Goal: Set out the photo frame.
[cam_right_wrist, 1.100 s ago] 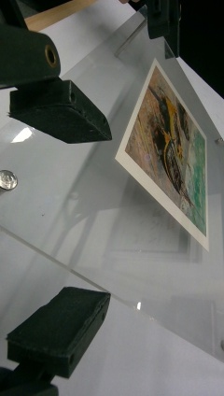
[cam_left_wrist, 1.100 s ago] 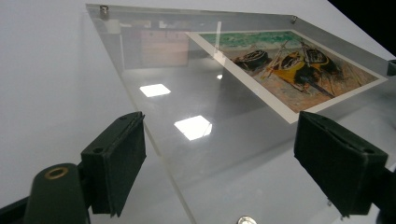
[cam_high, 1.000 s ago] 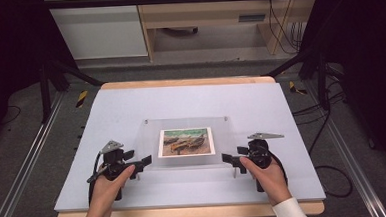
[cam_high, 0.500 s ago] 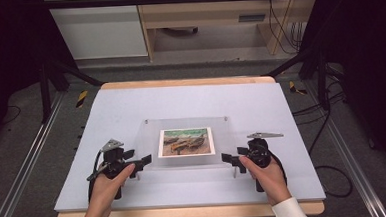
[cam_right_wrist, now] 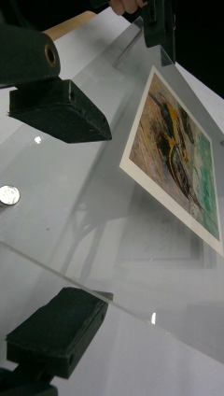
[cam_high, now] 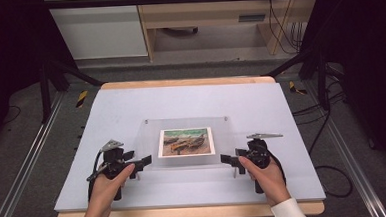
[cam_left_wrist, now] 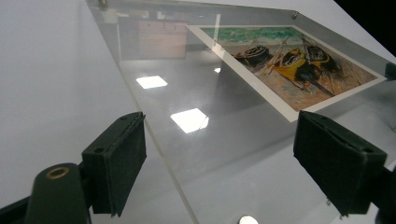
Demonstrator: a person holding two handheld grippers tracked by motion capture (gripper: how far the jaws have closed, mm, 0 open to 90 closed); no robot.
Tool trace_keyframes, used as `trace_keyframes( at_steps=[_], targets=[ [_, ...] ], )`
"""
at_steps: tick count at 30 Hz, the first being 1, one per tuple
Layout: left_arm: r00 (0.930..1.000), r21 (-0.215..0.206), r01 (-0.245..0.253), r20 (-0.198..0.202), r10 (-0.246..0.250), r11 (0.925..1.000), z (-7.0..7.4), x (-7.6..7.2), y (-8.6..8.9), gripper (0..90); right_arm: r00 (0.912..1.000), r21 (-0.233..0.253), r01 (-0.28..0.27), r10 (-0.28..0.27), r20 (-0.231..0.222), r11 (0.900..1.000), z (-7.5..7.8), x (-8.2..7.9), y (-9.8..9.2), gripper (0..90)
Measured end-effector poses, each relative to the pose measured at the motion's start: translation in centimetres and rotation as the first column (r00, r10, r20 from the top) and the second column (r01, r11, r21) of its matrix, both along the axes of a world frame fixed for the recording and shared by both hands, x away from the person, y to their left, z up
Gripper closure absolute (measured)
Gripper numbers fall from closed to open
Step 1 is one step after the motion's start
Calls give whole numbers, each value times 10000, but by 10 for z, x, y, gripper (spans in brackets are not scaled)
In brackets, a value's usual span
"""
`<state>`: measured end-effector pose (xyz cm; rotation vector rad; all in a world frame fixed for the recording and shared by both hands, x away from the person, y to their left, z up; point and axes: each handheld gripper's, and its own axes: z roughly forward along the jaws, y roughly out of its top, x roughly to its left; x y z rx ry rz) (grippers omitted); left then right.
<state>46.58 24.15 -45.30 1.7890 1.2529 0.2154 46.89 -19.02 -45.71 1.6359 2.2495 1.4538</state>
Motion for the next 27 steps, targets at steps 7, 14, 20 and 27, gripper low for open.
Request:
trace_keyframes(
  at_steps=[7, 14, 20, 27],
  targets=[
    [9999, -74, 3, -101, -3, 10000, 0, 0, 0, 157, 10000, -1, 3, -3, -7, 10000, 0, 0, 0, 190],
    [9996, -271, -17, -271, 10, 9996, -2, 1, 1, 147, 10000, 7, 4, -4, -21, 10000, 0, 0, 0, 189],
    [9995, -328, 3, -305, -13, 9995, -2, 0, 1, 145, 10000, 12, 21, -21, -29, 10000, 0, 0, 1, 189],
    [9985, -521, 249, -484, -274, 9983, -3, 1, 3, 135, 10000, 29, 3, -3, -12, 10000, 0, 0, 0, 190]
  ],
)
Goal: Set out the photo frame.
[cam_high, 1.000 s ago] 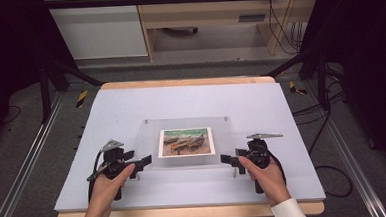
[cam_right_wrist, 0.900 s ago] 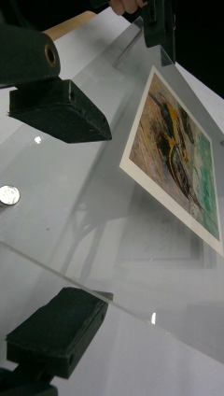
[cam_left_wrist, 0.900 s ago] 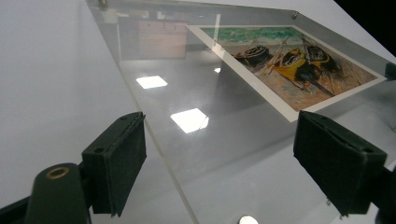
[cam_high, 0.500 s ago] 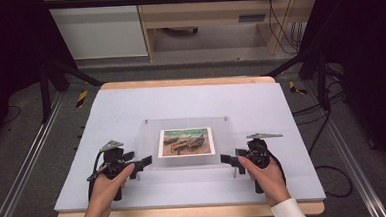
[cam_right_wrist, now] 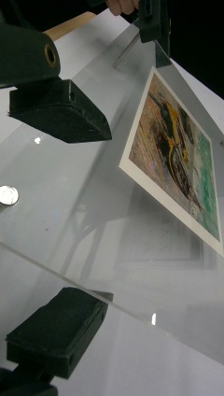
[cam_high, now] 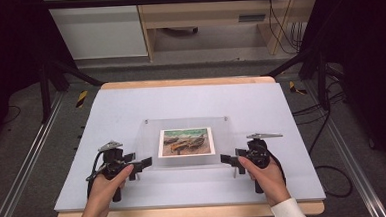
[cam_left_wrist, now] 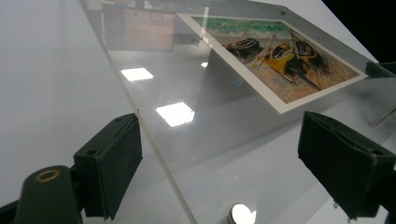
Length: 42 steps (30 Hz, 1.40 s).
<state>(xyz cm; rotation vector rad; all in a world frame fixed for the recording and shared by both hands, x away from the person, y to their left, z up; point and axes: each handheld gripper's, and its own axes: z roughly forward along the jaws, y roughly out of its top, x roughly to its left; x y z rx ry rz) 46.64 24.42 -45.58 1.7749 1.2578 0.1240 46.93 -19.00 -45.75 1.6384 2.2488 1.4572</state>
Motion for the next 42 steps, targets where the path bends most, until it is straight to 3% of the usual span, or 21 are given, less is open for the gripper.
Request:
trace_keyframes(
  at_steps=[10, 22, 29, 34, 42],
  targets=[
    [10000, -169, -13, -14, 13, 9999, -2, 3, 1, 151, 10000, 69, -46, 46, -20, 10000, -1, 2, 0, 194],
    [9997, -354, -201, -162, 196, 9992, 0, 3, 5, 251, 9999, 46, -117, 117, 24, 9999, 0, 2, -2, 216],
    [9987, -103, -220, 454, 225, 9997, 6, 2, 6, 307, 9973, -78, 91, -85, 732, 9999, 7, 0, -5, 305],
    [9952, 139, -317, 926, 303, 9994, 10, 0, 6, 379, 9923, -609, 44, 32, 1241, 9981, 12, -2, -4, 342],
    [9954, 183, -257, 927, 239, 9995, 12, -1, 7, 395, 9912, -573, 22, 54, 1324, 9984, 12, -2, -7, 372]
  ],
)
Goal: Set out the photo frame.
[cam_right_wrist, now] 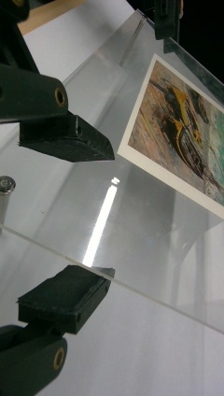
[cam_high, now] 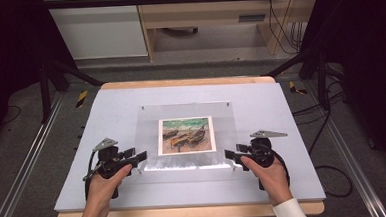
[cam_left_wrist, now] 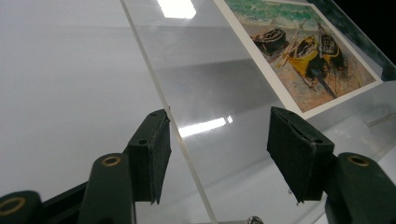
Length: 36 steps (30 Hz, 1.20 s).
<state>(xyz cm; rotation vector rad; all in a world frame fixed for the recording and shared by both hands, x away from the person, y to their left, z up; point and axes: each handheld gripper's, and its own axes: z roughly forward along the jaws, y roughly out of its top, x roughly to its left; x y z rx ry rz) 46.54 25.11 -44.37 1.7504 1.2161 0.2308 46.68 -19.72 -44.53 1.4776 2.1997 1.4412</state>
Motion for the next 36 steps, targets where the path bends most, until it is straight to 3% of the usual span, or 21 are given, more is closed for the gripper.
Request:
trace_keyframes(
  at_steps=[8, 15, 36],
  targets=[
    [9984, 125, -314, 470, 307, 9994, 2, 17, -7, 425, 9989, -404, 153, -135, 447, 9991, 4, 7, 0, 388],
    [9957, 53, -434, 816, 428, 9990, 0, 35, -15, 427, 9973, -469, 388, -357, 643, 9981, 5, 26, -5, 393],
    [9912, 125, -660, 1162, 641, 9977, -1, 26, -16, 434, 9949, -683, 373, -306, 963, 9970, 5, 26, -4, 399]
  ],
)
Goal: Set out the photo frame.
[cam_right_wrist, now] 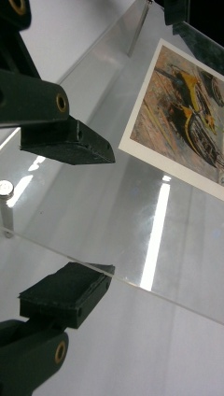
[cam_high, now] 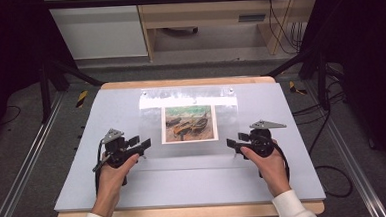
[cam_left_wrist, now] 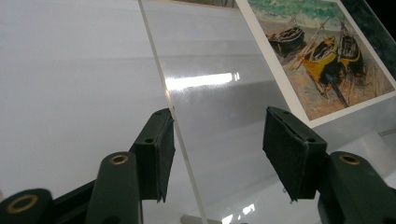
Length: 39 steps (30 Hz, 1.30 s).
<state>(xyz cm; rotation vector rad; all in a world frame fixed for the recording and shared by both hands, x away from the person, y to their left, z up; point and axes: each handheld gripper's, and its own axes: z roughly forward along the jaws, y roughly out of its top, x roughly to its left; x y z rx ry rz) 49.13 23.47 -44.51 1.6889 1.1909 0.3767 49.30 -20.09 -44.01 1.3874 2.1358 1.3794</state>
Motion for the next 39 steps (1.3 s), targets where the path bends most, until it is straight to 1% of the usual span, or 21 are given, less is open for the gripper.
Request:
trace_keyframes(
  at_steps=[7, 9, 12, 17, 22, 27, 31, 35, 38, 39],
  targets=[
    [10000, 175, 29, 52, -30, 9998, 2, -5, 1, 453, 9998, -138, -20, 23, 192, 9999, 1, -5, 0, 422],
    [10000, 164, 36, 75, -38, 9999, 2, -7, 1, 454, 9999, -160, -24, 26, 113, 9999, 1, -7, 0, 430],
    [10000, 149, 33, 80, -34, 9999, 2, -9, 2, 466, 9999, -157, -50, 52, 113, 9999, 1, -9, -1, 436],
    [10000, 295, 45, 72, -47, 9996, 3, -15, 2, 471, 9998, -253, -150, 154, 139, 9996, 1, -11, 0, 439],
    [9999, 387, 59, 117, -63, 9992, 4, -17, 3, 477, 9998, -339, -120, 126, 160, 9994, 2, -13, 0, 445],
    [9999, 385, 53, 86, -57, 9992, 5, -17, 3, 483, 9997, -396, -139, 146, 195, 9991, 2, -14, 0, 447],
    [10000, 396, 20, 88, -24, 9992, 5, -15, 2, 482, 9997, -304, -103, 109, 198, 9995, 2, -12, 0, 449],
    [9997, 485, -54, 228, 43, 9988, 5, -11, -2, 484, 9994, -280, 68, -59, 343, 9996, 3, -9, -1, 462],
    [9995, 399, -126, 290, 114, 9991, 5, -6, -3, 487, 9992, -225, 186, -178, 355, 9996, 3, -6, -2, 462],
    [9994, 345, -142, 329, 131, 9993, 5, -4, -4, 487, 9990, -257, 163, -152, 422, 9995, 3, -5, -2, 462]
  ],
)
